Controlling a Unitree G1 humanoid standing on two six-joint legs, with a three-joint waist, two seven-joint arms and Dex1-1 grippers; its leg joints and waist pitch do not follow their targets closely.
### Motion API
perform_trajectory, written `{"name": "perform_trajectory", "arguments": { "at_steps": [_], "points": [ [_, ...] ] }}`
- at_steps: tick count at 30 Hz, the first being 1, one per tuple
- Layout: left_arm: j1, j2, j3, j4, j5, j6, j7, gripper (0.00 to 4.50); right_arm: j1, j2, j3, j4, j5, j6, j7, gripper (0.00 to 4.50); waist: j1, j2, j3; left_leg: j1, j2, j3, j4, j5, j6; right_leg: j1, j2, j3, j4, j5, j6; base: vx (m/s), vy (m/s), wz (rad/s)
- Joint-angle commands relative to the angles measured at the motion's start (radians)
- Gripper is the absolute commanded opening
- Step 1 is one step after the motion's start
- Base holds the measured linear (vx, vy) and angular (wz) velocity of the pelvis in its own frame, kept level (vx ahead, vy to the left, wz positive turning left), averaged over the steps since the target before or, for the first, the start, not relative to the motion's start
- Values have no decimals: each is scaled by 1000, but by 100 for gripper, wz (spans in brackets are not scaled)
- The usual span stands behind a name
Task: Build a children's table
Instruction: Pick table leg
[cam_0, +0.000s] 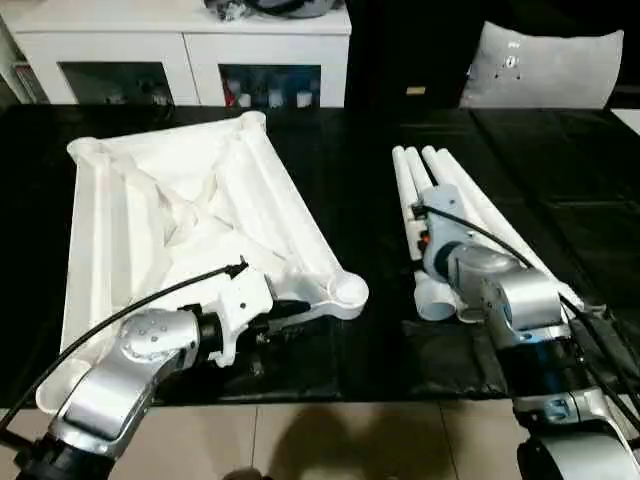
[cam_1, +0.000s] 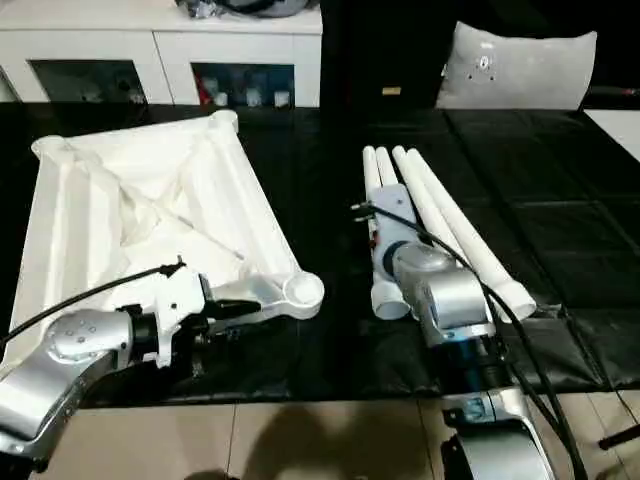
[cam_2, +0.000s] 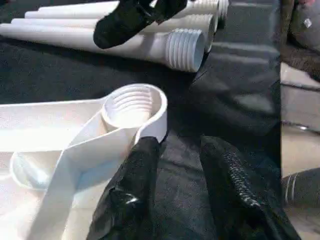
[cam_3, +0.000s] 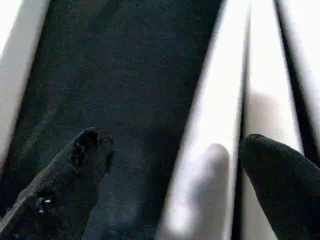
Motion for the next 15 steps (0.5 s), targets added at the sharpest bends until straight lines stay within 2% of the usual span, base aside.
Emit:
{"name": "perform_trajectory", "arguments": {
  "at_steps": [1, 4, 6, 9, 10, 15],
  "points": [
    [8, 1, 17, -32, -6, 21, 14, 200, -18, 0, -24, 3, -2, 19, -16, 450, 2, 1, -57, 9, 54, -8, -78, -43, -40, 48, -68, 41, -65, 97, -210, 0, 0, 0],
    [19, -1, 22, -52, -13, 41, 22, 228, -13, 3, -34, 7, 1, 36, -22, 450, 0, 2, -56, 10, 52, -8, -77, -41, -41, 48, -66, 41, -66, 97, -204, 0, 0, 0],
    [28, -2, 19, -73, -11, 58, 35, 243, -3, 8, -28, 16, 15, 67, -3, 450, 1, 9, -57, 9, 52, -9, -76, -37, -44, 48, -67, 41, -64, 106, -204, 0, 0, 0],
    [30, -3, 16, -80, -8, 63, 42, 260, 1, 9, -20, 19, 23, 83, 10, 450, 0, 6, -58, 9, 52, -9, -75, -32, -42, 50, -64, 40, -63, 130, -211, 0, 0, 0],
    [31, -7, 15, -87, -6, 70, 50, 260, 3, 14, -17, 25, 29, 97, 20, 450, 1, 9, -58, 10, 52, -9, -76, -32, -42, 50, -65, 40, -62, 132, -212, 0, 0, 0],
    [38, -14, 3, -111, -2, 87, 68, 260, -9, 45, -25, 71, 53, 88, 52, 450, 1, 6, -59, 9, 54, -9, -76, -34, -40, 50, -68, 40, -62, 128, -222, 0, 0, 0]
  ]
}}
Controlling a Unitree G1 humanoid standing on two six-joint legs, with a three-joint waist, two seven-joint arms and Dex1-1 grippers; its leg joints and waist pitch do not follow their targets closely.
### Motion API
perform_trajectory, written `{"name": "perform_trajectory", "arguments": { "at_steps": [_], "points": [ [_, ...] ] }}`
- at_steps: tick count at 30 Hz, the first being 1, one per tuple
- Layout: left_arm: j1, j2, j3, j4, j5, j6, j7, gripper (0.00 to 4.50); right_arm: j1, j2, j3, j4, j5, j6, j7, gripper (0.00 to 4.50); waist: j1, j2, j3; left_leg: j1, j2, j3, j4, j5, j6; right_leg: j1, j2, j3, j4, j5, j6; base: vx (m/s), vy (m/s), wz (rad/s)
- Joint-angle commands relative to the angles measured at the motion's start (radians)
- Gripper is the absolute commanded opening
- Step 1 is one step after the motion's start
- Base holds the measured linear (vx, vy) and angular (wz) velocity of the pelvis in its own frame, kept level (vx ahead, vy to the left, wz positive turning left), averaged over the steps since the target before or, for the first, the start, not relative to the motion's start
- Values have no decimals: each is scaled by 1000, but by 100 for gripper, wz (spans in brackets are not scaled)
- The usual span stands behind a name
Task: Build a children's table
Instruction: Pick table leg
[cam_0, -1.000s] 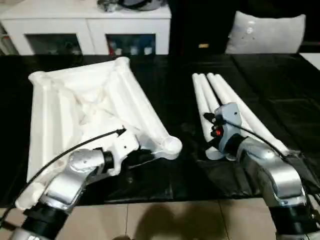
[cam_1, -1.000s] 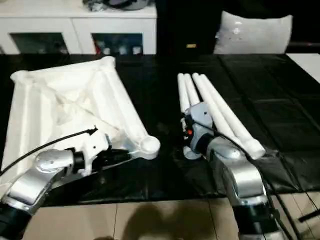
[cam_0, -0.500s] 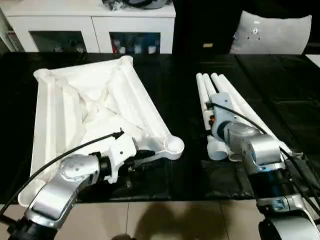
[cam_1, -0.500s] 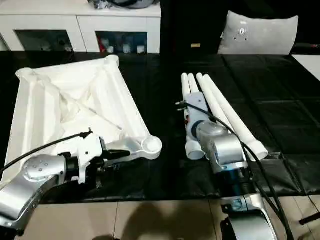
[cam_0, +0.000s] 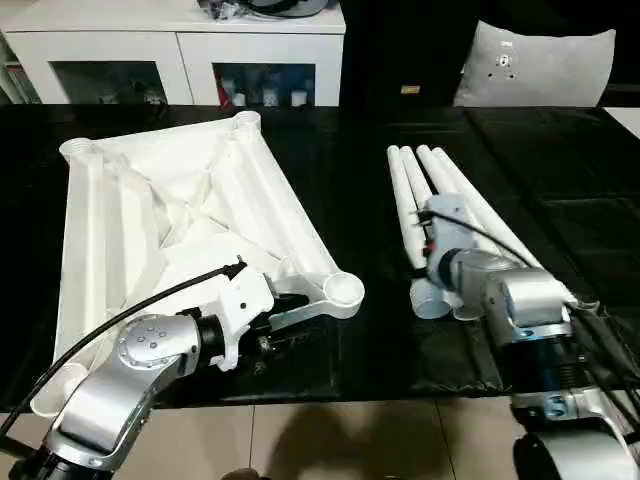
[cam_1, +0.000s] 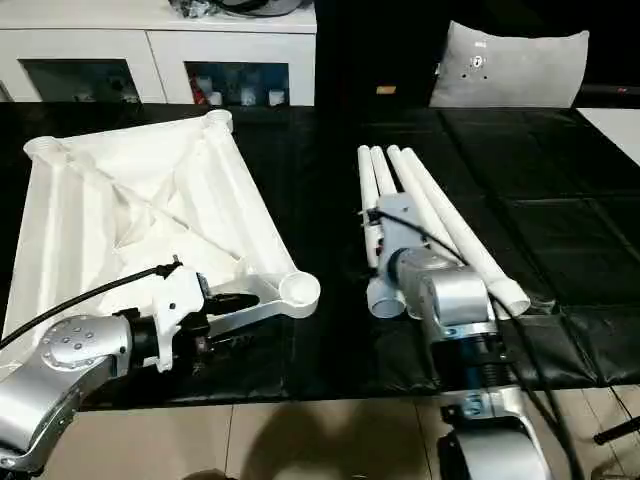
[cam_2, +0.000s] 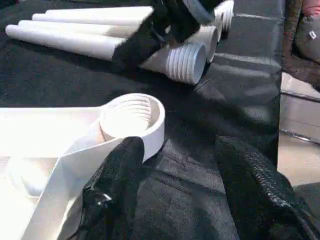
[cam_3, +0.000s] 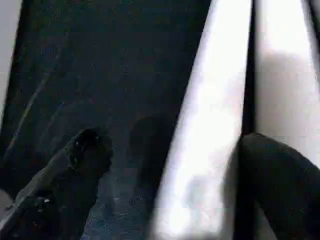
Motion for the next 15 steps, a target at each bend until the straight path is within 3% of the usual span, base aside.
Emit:
{"name": "perform_trajectory", "arguments": {
  "at_steps": [1, 7, 8, 14, 15],
  "points": [
    [10, 2, -6, -32, 8, 18, 12, 260, -12, 8, 5, 39, 12, -8, 20, 450, 3, -1, -58, 7, 54, -9, -74, -36, -37, 50, -68, 40, -63, 126, -222, 0, 0, 0],
    [16, 4, -10, -38, 10, 23, 19, 260, -34, 16, -15, 88, 18, 12, 22, 450, 4, 0, -57, 10, 54, -9, -76, -45, -37, 48, -69, 40, -65, 85, -218, 0, 0, 0],
    [18, 5, -10, -40, 10, 24, 19, 263, -39, 16, -18, 102, 17, 16, 21, 432, 4, -5, -56, 9, 54, -8, -77, -47, -37, 48, -69, 40, -67, 78, -216, 0, 0, 0],
    [37, 14, -10, -58, 10, 37, 24, 264, -92, 8, -32, 229, 18, 35, 37, 380, 2, -6, -53, 11, 55, -7, -80, -96, -48, 42, -70, 40, -72, 3, -215, 0, 0, 0],
    [39, 15, -10, -59, 11, 37, 25, 264, -100, 8, -33, 246, 16, 31, 39, 366, 4, -10, -53, 11, 56, -7, -81, -97, -47, 42, -70, 40, -71, -3, -212, 0, 0, 0]
  ]
}}
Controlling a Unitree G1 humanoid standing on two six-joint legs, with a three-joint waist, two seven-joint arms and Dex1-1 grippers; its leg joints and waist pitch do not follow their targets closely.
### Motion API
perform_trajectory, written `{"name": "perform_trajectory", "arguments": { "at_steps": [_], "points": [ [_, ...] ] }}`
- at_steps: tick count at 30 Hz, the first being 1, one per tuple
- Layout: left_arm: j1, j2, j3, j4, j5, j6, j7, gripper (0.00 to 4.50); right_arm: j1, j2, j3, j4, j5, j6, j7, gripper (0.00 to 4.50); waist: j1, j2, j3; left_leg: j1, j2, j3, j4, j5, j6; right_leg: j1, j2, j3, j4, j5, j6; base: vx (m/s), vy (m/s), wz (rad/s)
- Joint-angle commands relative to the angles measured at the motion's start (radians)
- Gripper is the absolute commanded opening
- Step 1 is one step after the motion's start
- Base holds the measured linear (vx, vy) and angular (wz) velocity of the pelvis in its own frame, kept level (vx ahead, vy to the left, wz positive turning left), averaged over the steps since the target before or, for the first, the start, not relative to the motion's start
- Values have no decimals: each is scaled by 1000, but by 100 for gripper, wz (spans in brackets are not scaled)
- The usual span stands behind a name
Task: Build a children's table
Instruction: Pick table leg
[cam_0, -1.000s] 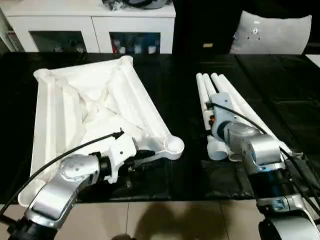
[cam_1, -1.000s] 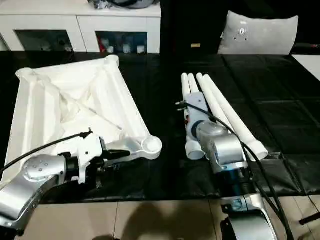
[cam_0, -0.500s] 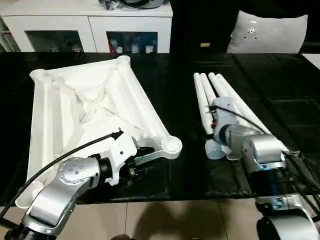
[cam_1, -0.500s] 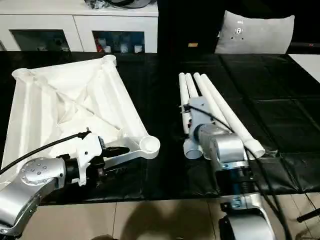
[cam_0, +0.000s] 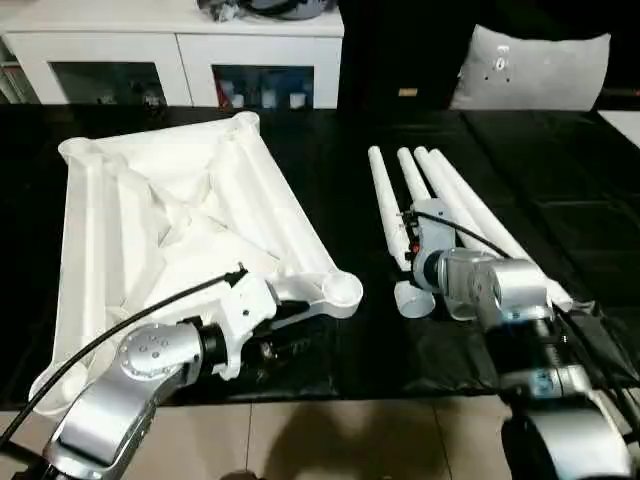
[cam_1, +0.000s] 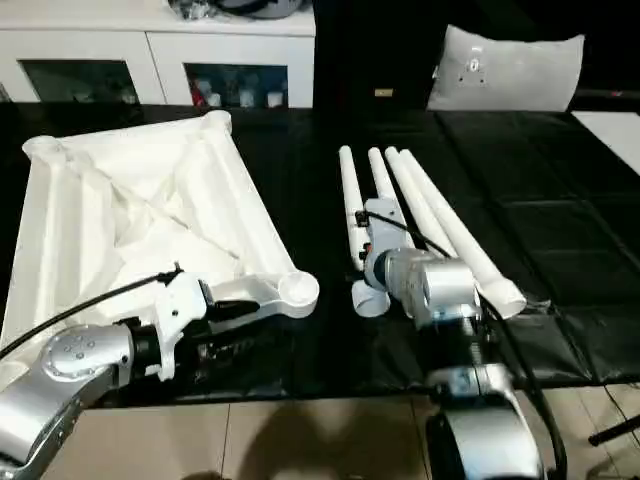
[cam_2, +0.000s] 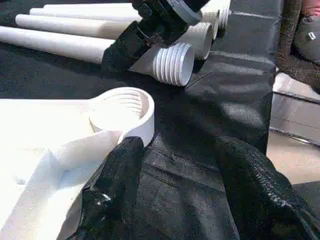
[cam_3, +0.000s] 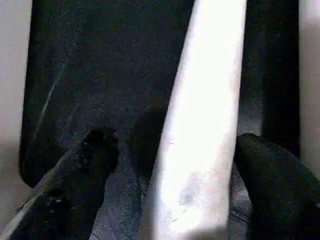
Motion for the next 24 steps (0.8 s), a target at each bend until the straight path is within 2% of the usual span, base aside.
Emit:
{"name": "perform_trajectory", "arguments": {
  "at_steps": [1, 2, 5, 8, 9, 11, 12, 14, 15, 16, 17, 18, 19, 20, 21, 22, 23, 24],
  "points": [
    [6, 8, -2, -20, 9, 5, 5, 264, 7, 0, 1, 54, -5, 13, 3, 366, 4, 3, -49, 10, 55, -8, -82, -106, -46, 40, -71, 40, -73, -14, -208, 0, 0, 0],
    [7, 12, -1, -24, 11, 10, 8, 264, -1, 0, 0, 79, -4, 13, 10, 357, 3, -6, -49, 9, 55, -6, -82, -111, -45, 40, -70, 40, -75, -24, -204, 0, 0, 0],
    [12, 16, 4, -32, 10, 19, 12, 264, -12, 0, 8, 113, -2, 15, 24, 328, 4, -3, -49, 10, 56, -8, -83, -125, -49, 37, -73, 40, -75, -55, -202, 0, 0, 0],
    [20, 21, 15, -44, 3, 36, 21, 264, -28, 4, 2, 152, 2, 11, 29, 312, 4, -7, -51, 10, 57, -9, -85, -123, -56, 36, -71, 38, -73, -22, -202, 0, 0, 0],
    [17, 23, 21, -50, -2, 48, 24, 264, -34, 6, -5, 163, 4, 11, 29, 301, 4, -14, -50, 10, 57, -8, -86, -131, -55, 36, -71, 38, -73, -30, -200, 0, 0, 0],
    [14, 21, 29, -58, -13, 60, 25, 264, -37, 10, -24, 182, 9, 6, 22, 278, 6, -15, -50, 11, 57, -8, -87, -142, -57, 35, -73, 39, -75, -50, -199, 0, 0, 0],
    [8, 18, 35, -64, -22, 69, 27, 264, -36, 10, -35, 184, 12, 3, 17, 268, 8, -11, -50, 12, 56, -8, -86, -144, -59, 34, -73, 39, -76, -51, -199, 0, 0, 0],
    [4, 16, 40, -68, -29, 75, 28, 264, -36, 11, -42, 186, 14, 0, 13, 254, 8, -13, -51, 12, 57, -7, -87, -144, -62, 34, -72, 39, -75, -44, -200, 0, 0, 0],
    [-1, 9, 41, -70, -32, 78, 32, 264, -35, 8, -51, 187, 17, -1, 12, 244, 8, -6, -51, 11, 56, -9, -87, -140, -64, 35, -71, 38, -73, -30, -200, 0, 0, 0],
    [-7, 6, 43, -66, -35, 81, 33, 264, -28, 4, -52, 183, 16, 1, 15, 238, 8, 7, -52, 13, 56, -10, -86, -147, -71, 33, -69, 38, -72, -22, -200, 0, 0, 0],
    [-15, 0, 40, -68, -37, 92, 39, 264, -22, -7, -54, 179, 16, 4, 20, 232, 4, -1, -51, 12, 55, -8, -87, -153, -71, 33, -67, 37, -76, -23, -198, 0, 0, 0],
    [-23, -6, 38, -66, -39, 100, 41, 264, -15, -17, -56, 168, 16, 10, 24, 222, 3, 28, -52, 12, 54, -12, -84, -148, -87, 34, -65, 37, -69, 30, -207, 0, 0, 0],
    [-23, -6, 38, -66, -39, 100, 41, 264, -15, -17, -56, 168, 16, 10, 24, 212, 1, 16, -54, 12, 51, -9, -82, -146, -82, 39, -63, 36, -74, 40, -209, 0, 0, 0],
    [-29, -12, 39, -54, -42, 99, 42, 264, -5, -20, -55, 152, 17, 4, 29, 204, 1, 27, -52, 13, 52, -11, -83, -174, -84, 38, -65, 37, -72, 13, -212, 0, 0, 0],
    [-52, -36, 29, -12, -29, 99, 63, 264, 41, -39, -67, 74, 27, 49, 31, 200, 4, 12, -49, 12, 51, -7, -84, -176, -71, 41, -62, 40, -80, -10, -200, 0, 0, 0],
    [-66, -42, 16, -11, -17, 108, 73, 264, 50, -56, -60, 54, 25, 55, 44, 196, 9, 17, -52, 16, 53, -7, -83, -178, -69, 39, -65, 41, -81, -18, -197, 0, 0, 0],
    [-69, -50, 20, -17, -33, 121, 73, 264, 64, -64, -56, 26, 31, 56, 61, 192, 12, 17, -54, 16, 54, -8, -83, -170, -65, 42, -65, 40, -80, -19, -196, 0, 0, 0],
    [-67, -64, 35, -25, -56, 138, 81, 264, 90, -65, -71, -15, 47, 61, 69, 190, 14, 29, -53, 11, 53, -10, -83, -162, -68, 42, -66, 39, -79, -15, -199, 0, 0, 0]
  ]
}}
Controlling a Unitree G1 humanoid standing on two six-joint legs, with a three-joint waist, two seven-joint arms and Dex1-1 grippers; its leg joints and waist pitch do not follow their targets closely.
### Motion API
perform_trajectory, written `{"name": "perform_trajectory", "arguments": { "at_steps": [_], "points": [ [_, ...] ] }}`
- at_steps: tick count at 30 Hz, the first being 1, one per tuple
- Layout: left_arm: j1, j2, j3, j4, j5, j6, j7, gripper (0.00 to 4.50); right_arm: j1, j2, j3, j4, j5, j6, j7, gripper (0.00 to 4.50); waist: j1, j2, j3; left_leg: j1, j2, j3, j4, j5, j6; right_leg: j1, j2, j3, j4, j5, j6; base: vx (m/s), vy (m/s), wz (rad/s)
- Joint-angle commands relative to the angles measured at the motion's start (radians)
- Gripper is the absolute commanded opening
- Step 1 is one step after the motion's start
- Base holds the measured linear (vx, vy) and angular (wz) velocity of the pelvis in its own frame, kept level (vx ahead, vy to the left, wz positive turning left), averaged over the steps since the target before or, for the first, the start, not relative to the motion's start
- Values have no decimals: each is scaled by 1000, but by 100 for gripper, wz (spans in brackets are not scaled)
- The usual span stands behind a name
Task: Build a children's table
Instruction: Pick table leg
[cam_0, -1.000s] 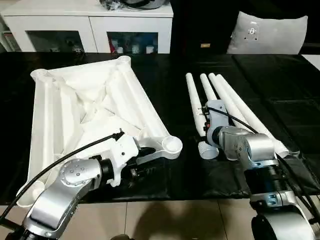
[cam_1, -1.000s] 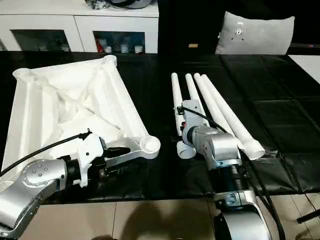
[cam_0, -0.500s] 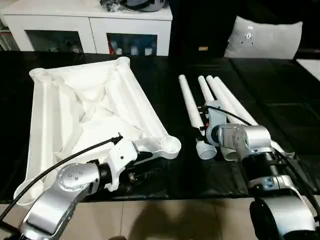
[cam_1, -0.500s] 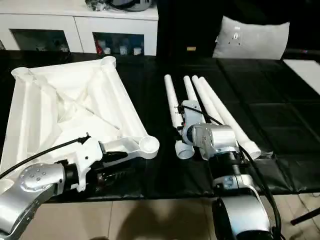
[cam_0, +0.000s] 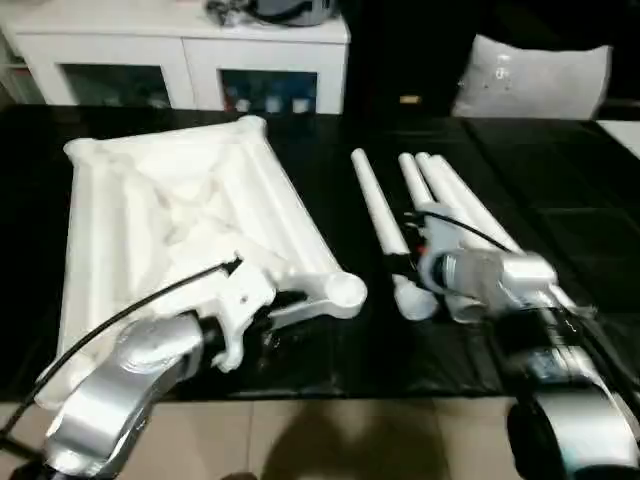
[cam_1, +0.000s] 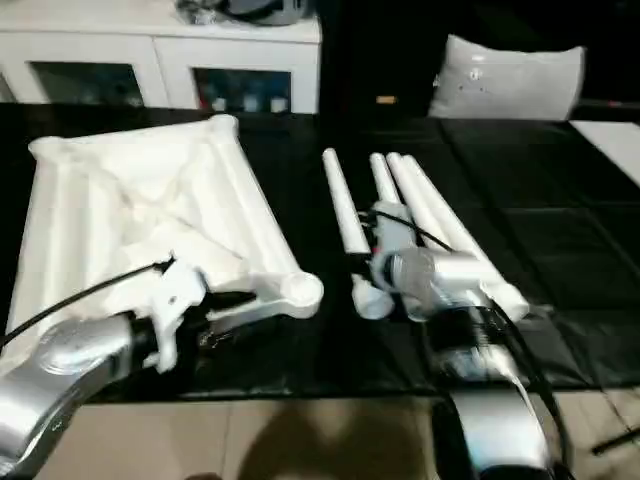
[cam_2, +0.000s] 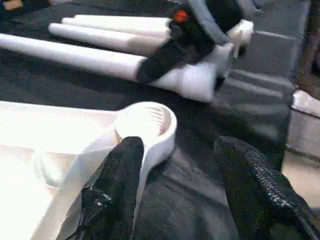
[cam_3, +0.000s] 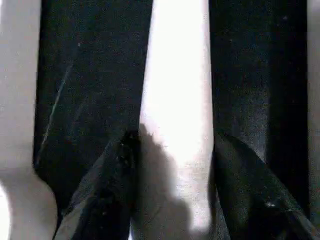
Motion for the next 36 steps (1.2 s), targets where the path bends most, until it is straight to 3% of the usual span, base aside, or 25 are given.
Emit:
{"name": "perform_trajectory", "arguments": {
  "at_steps": [1, 2, 5, 6, 7, 9, 11, 12, 13, 15, 17, 19, 20, 21, 23, 24, 25, 26, 27, 31, 32, 33, 34, 35, 36],
  "points": [
    [-7, -8, 7, -10, -15, 27, 17, 264, 62, -9, -16, -25, 1, 20, -5, 189, 0, 20, -46, 8, 51, -10, -79, -167, -59, 39, -66, 41, -82, -19, -197, 0, 0, 0],
    [-8, -8, 6, -11, -14, 28, 18, 264, 63, -10, -17, -26, 0, 18, -6, 188, 0, 31, -46, 9, 52, -13, -80, -175, -63, 38, -65, 39, -80, -24, -198, 0, 0, 0],
    [-23, -17, -5, 10, 9, 12, 30, 264, 90, 3, -71, -84, 31, -27, -13, 186, -1, 25, -44, 7, 51, -13, -81, -191, -55, 38, -66, 41, -85, -58, -202, 0, 0, 0],
    [-24, -16, -7, 16, 19, 4, 36, 281, 102, 14, -85, -107, 40, -59, -14, 186, -1, 30, -45, 8, 50, -13, -80, -192, -52, 37, -67, 40, -85, -75, -204, 0, 0, 0],
    [-33, -24, 1, 31, 31, -6, 58, 291, 132, 34, -101, -161, 51, -140, -10, 186, 0, 28, -45, 6, 50, -12, -80, -188, -47, 38, -67, 42, -88, -74, -199, 0, 0, 0],
    [-49, -47, 38, 54, 22, -17, 87, 298, 166, 57, -112, -235, 67, -199, -10, 186, 1, 44, -51, 6, 51, -14, -76, -159, -45, 38, -66, 40, -81, -14, -194, 0, 0, 0],
    [-75, -97, 114, 70, -16, -16, 145, 316, 180, 83, -152, -304, 116, -178, -6, 186, -6, 52, -50, 4, 48, -13, -74, -147, -37, 41, -61, 39, -83, 40, -205, 0, 0, 0],
    [-96, -124, 154, 75, -45, -6, 172, 330, 184, 93, -180, -344, 158, -179, 20, 186, -2, 44, -55, -3, 45, -15, -71, -109, -24, 52, -63, 38, -75, 78, -220, 0, 0, 0],
    [-124, -149, 187, 92, -77, -3, 186, 337, 186, 98, -205, -372, 207, -217, 76, 186, 2, 52, -54, -4, 43, -12, -64, -91, -6, 49, -66, 40, -75, 92, -233, 0, 0, 0],
    [-135, -162, 203, 104, -94, -2, 191, 343, 201, 108, -216, -396, 237, -243, 114, 185, 5, 62, -51, -10, 41, -12, -64, -70, 13, 48, -65, 38, -76, 79, -232, 0, 0, 0],
    [-180, -191, 234, 112, -171, 27, 170, 372, 231, 121, -221, -446, 313, -257, 207, 185, 2, 57, -51, -9, 42, -9, -62, -68, 23, 48, -64, 39, -77, 72, -227, 0, 0, 0],
    [-210, -215, 248, 116, -219, 47, 159, 383, 248, 127, -225, -464, 365, -274, 274, 185, 7, 63, -53, -9, 47, -12, -62, -49, 38, 47, -64, 36, -74, 82, -232, 0, 0, 0],
    [-218, -222, 252, 118, -230, 53, 159, 385, 251, 129, -228, -465, 380, -274, 289, 185, 9, 90, -54, -7, 47, -15, -60, -50, 35, 44, -65, 34, -69, 86, -236, 0, 0, 0],
    [-256, -248, 271, 137, -267, 74, 159, 397, 257, 127, -221, -463, 412, -273, 349, 184, 7, 104, -55, -5, 45, -17, -57, -71, 29, 46, -64, 32, -70, 94, -253, 0, 0, 0],
    [-293, -273, 288, 168, -301, 89, 156, 429, 255, 121, -209, -459, 411, -287, 380, 184, 0, 100, -50, -4, 46, -14, -58, -97, 26, 44, -60, 30, -83, 81, -256, 0, 0, 0],
    [-325, -288, 295, 202, -316, 92, 150, 433, 247, 120, -209, -457, 420, -294, 393, 184, 6, 117, -53, -7, 39, -16, -52, -77, 32, 48, -64, 30, -76, 71, -256, 0, 0, 0],
    [-338, -292, 296, 216, -318, 91, 148, 433, 242, 122, -214, -457, 429, -296, 396, 184, 4, 110, -52, -7, 39, -14, -53, -80, 40, 46, -64, 31, -84, 48, -252, 0, 0, 0],
    [-353, -298, 294, 231, -325, 90, 140, 442, 244, 128, -223, -475, 455, -293, 406, 184, 9, 132, -55, -10, 39, -18, -49, -61, 45, 50, -69, 31, -79, 18, -244, 0, 0, 0],
    [-368, -305, 291, 244, -334, 91, 133, 450, 245, 133, -231, -493, 482, -290, 416, 184, 8, 127, -55, -12, 38, -15, -47, -43, 58, 50, -68, 32, -85, 14, -233, 0, 0, 0],
    [-427, -357, 333, 292, -413, 103, 149, 450, 262, 138, -237, -518, 525, -304, 436, 184, 8, 141, -63, -17, 38, -17, -39, 21, 81, 50, -67, 25, -79, 58, -218, 0, 0, 0],
    [-454, -384, 358, 325, -444, 112, 165, 450, 283, 134, -220, -536, 534, -307, 471, 184, 9, 139, -65, -20, 36, -17, -37, 33, 90, 51, -66, 25, -77, 78, -219, 0, 0, 0],
    [-462, -398, 362, 343, -449, 111, 170, 450, 296, 134, -213, -547, 548, -296, 490, 184, 8, 120, -65, -22, 35, -14, -37, 32, 98, 52, -65, 24, -81, 82, -220, 0, 0, 0],
    [-469, -413, 361, 363, -450, 113, 172, 450, 312, 134, -205, -559, 566, -280, 511, 184, 12, 135, -67, -21, 38, -19, -36, 36, 106, 52, -70, 22, -76, 76, -222, 0, 0, 0],
    [-469, -413, 361, 363, -450, 113, 172, 450, 312, 134, -205, -559, 566, -280, 511, 184, 6, 115, -63, -26, 36, -15, -38, 36, 115, 53, -66, 22, -83, 71, -216, 0, 0, 0],
    [-461, -429, 357, 367, -456, 116, 170, 450, 327, 131, -186, -582, 581, -253, 527, 184, 7, 127, -66, -24, 40, -19, -36, 50, 130, 52, -70, 20, -80, 60, -213, 0, 0, 0]
  ]
}}
